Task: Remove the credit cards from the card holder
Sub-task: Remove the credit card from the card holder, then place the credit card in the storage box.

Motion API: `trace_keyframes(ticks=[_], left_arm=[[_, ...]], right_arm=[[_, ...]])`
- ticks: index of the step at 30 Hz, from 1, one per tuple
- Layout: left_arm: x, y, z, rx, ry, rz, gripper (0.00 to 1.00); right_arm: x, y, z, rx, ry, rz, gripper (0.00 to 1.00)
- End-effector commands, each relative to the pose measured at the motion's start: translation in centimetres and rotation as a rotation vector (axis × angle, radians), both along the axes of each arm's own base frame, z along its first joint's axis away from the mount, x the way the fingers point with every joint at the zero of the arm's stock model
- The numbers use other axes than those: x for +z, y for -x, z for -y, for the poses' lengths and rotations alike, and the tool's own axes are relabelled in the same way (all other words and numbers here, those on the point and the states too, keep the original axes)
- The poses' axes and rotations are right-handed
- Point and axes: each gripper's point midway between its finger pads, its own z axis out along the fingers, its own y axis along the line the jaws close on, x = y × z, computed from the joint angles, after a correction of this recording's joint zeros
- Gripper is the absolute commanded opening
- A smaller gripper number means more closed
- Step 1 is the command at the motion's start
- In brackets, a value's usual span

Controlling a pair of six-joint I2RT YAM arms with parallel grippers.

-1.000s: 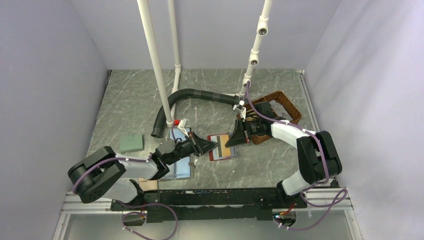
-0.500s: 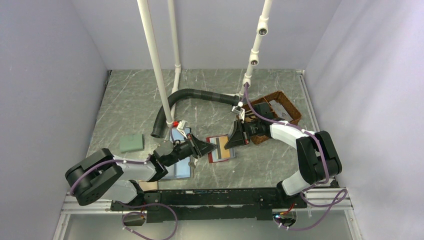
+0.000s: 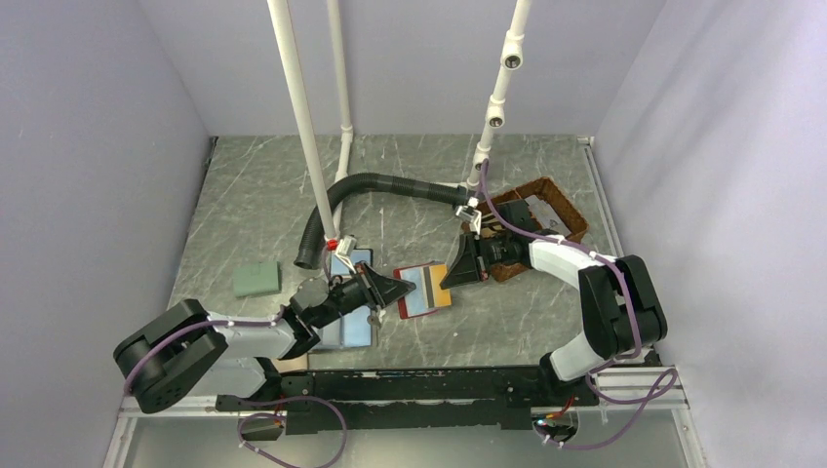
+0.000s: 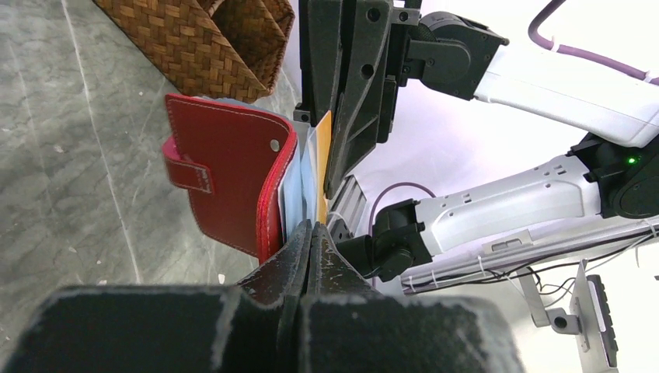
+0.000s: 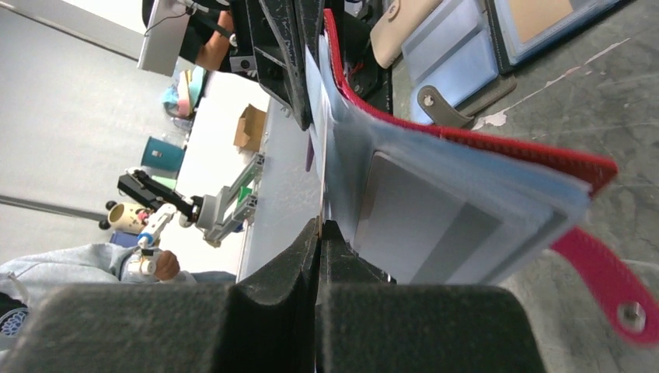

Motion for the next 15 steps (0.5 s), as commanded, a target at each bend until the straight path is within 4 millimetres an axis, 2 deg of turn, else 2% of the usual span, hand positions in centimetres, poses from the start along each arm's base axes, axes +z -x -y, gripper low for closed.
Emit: trace_keyframes(ticks=[1,15], left_arm=[[1.3,-0.1,-0.5,0.012,0.024,0.051,0.0],[-0.2,-0.8,-1.4,0.047,-0.024,-0.013,0.0]], right_arm=[[0.9,0.0,0.3,0.01,-0.044,0.057,0.0],[-0.3,-1.4,0.8,-0.039,0.048,0.141,0.0]])
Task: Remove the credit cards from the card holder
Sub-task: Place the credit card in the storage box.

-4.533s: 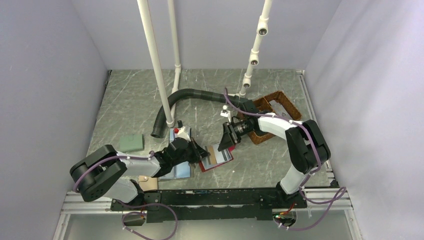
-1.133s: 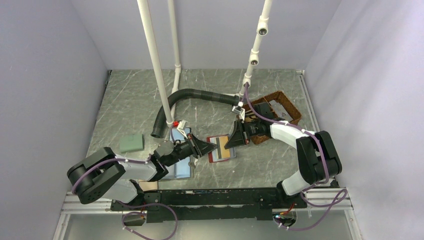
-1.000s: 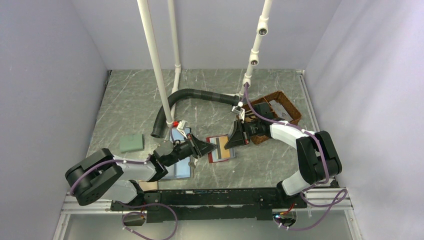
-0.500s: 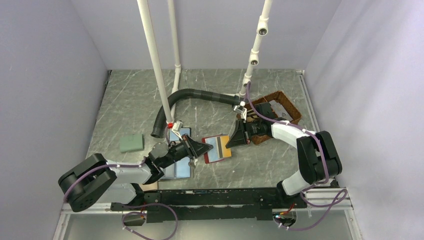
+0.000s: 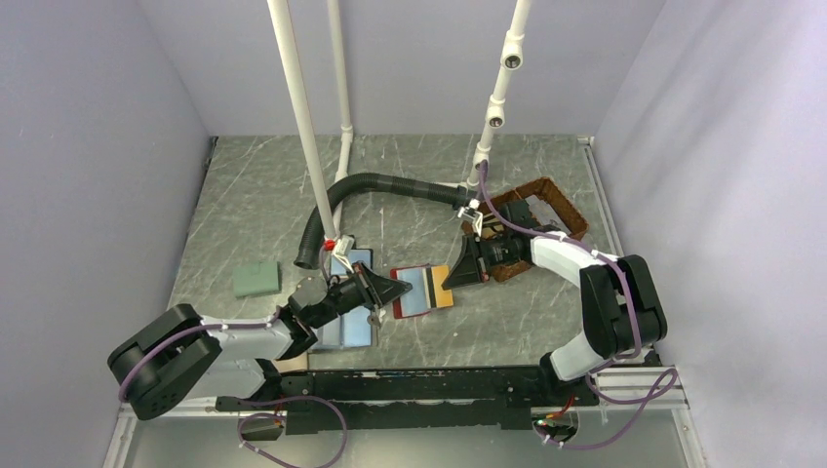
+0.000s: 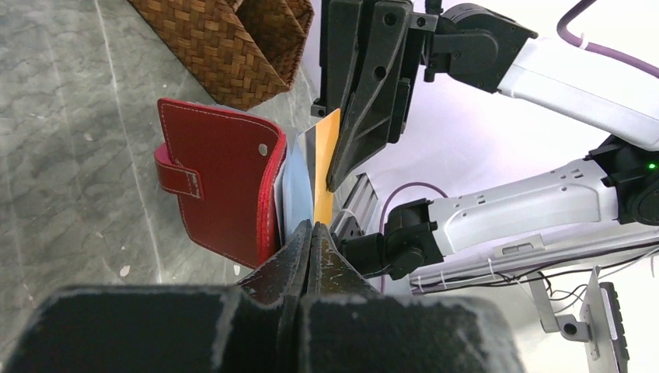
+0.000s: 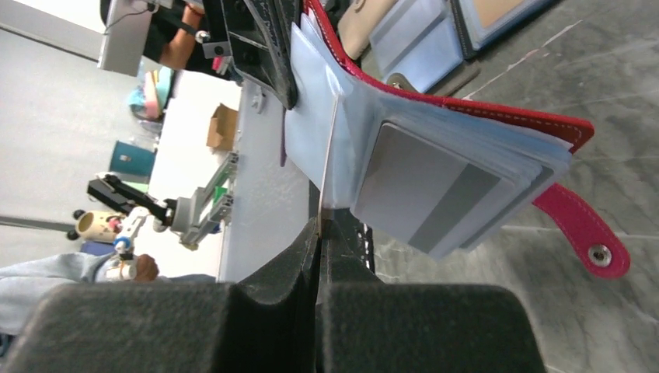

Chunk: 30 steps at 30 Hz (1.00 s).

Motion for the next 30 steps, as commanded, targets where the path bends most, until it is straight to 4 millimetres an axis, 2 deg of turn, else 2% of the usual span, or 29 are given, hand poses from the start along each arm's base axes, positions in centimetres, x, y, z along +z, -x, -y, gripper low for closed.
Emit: trace_keyframes(ticks=[1,9,14,18,23,30], left_arm=[[0.4,-0.3,-0.8,0.032,-0.001,-0.001,0.0],[-0.4,-0.6,-1.9,0.079,-0.052,-0.038,0.0],[-0.5,-0.7,-1.8,0.075,-0.068,-0.042,0.0],[-0.4,-0.7,-1.4,0.059,-0.08,-0.044,0.0],[-0.4,-0.8,-0.9,0.041,-0.085,-0.043,0.0],[-0.3,-1.1,-0.3,0.02,-0.093,-0.041,0.0]], right_arm=[[0.8,-0.9,0.3,0.002,0.003,0.126,0.0],[1.1,-1.5,1.2,-0.012,0.056,0.215,0.0],[1.5,-3.1,2.6,-0.074,0.082,0.245,0.0],[2.1,-5.7,4.8,-0.176,0.099,0.239,0.0],[2.4,-9.4,8.7,-0.327,0.156,0.184,0.0],[1.6,-14.2,12.8,-0.547,0.272,0.107,0.0]])
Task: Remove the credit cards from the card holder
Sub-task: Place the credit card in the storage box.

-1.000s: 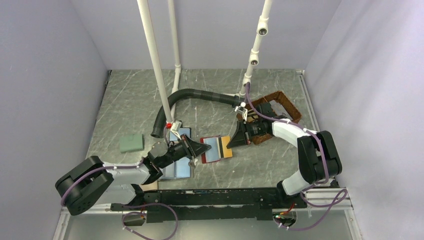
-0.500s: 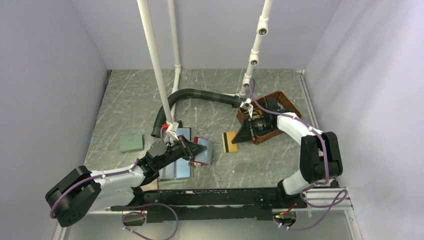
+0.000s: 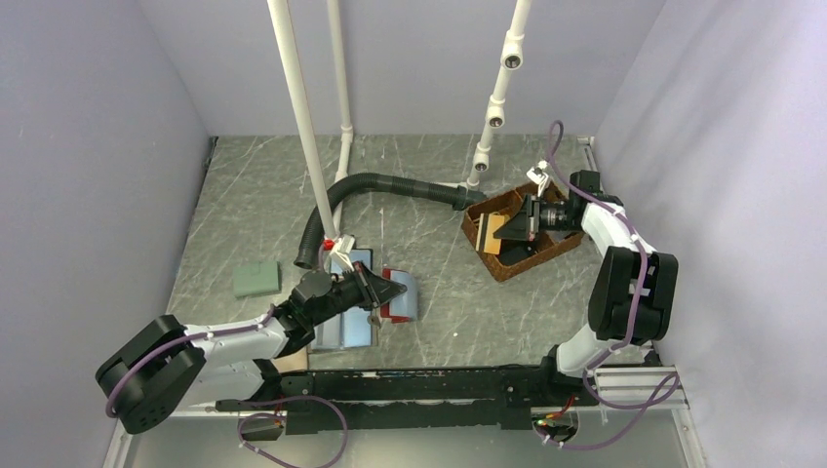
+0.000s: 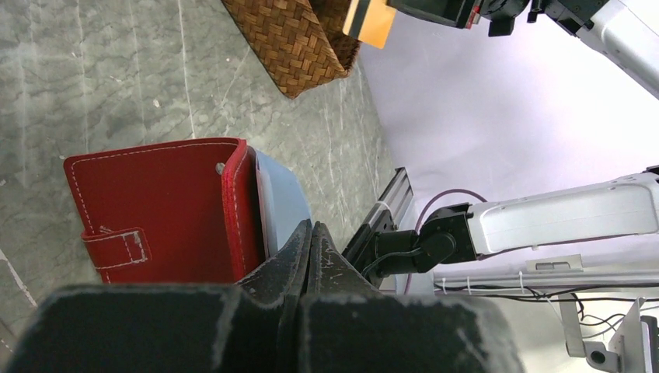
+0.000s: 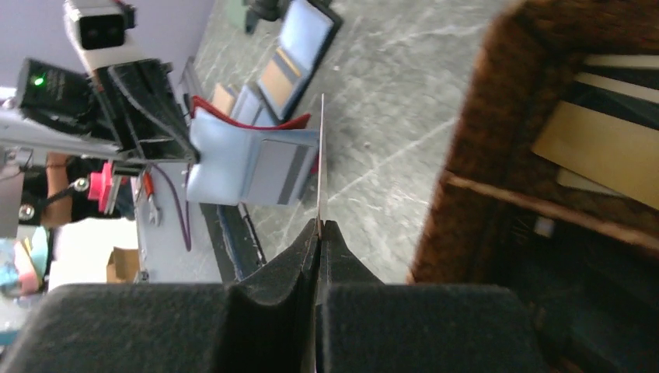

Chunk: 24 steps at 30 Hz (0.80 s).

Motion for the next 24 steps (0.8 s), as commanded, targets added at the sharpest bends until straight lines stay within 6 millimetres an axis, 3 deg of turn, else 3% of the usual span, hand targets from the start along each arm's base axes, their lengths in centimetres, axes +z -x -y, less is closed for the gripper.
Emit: trace_keyframes(ticks=[1,11,19,24], left_arm=[[2.0,-0.5,0.8,-0.029,0.026,0.055,0.0],[2.1,-0.7,0.8,-0.029,0.028,0.057,0.0],[2.2,-1.0,0.7,-0.03,0.03,0.058,0.0],[2.3,-1.0,0.7,-0.031,0.033,0.061,0.0]], right_arm=[[0.2,-3.4,1.9,-0.154,0.085,-0.01,0.0],[0.4,-10.1,4.9,-0.531,0.158,-0.136,0.0],[-0.7,-12.6,4.9,-0.635,0.197,-0.181,0.0],[-2.5,-12.8,4.1,-0.627,0.202,-0.243,0.02]])
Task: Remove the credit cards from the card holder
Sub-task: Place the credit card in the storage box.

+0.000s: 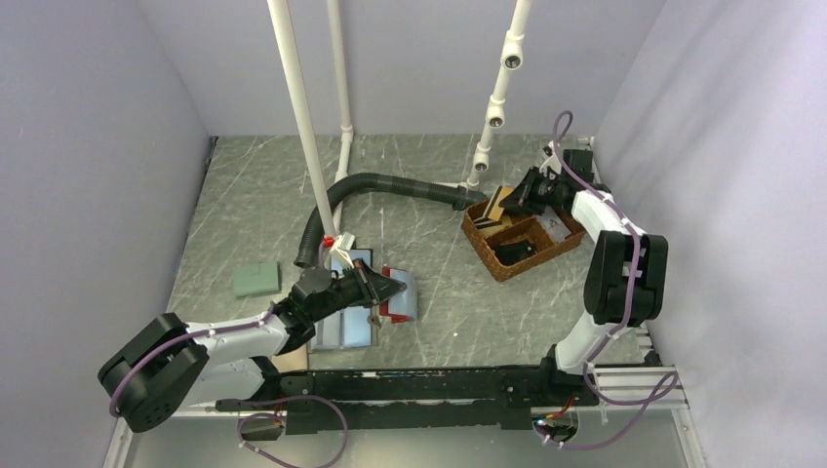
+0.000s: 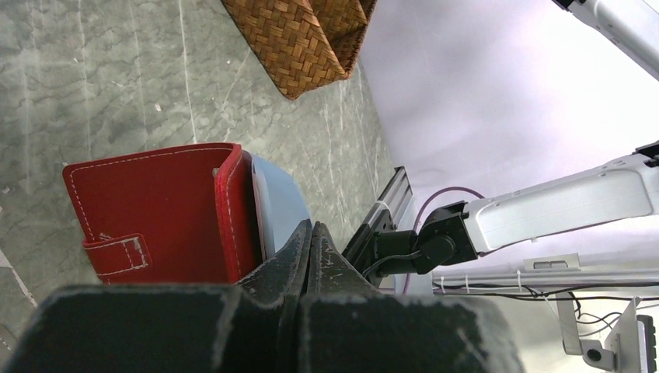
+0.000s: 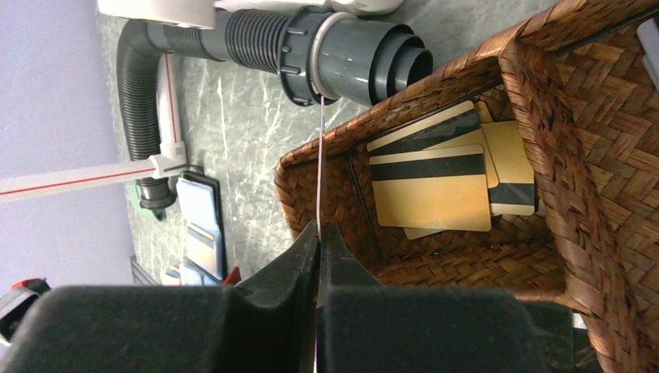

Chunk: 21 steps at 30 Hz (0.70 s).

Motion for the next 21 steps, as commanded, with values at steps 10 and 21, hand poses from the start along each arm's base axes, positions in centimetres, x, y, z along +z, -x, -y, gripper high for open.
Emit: trace_keyframes(ticks=[10,21], left_arm=[[2.9,-0.4,1.0,-0.043,0.036,0.075,0.0],[4.9,-0.8,3.3,-0.146,-0.021,0.085,0.0]], right_arm=[[-1.6,-0.9,4.2,-0.101,0.265,-0.038,0.38],[4.6,4.9,0.3,0.316,0.264,0.312,0.41]])
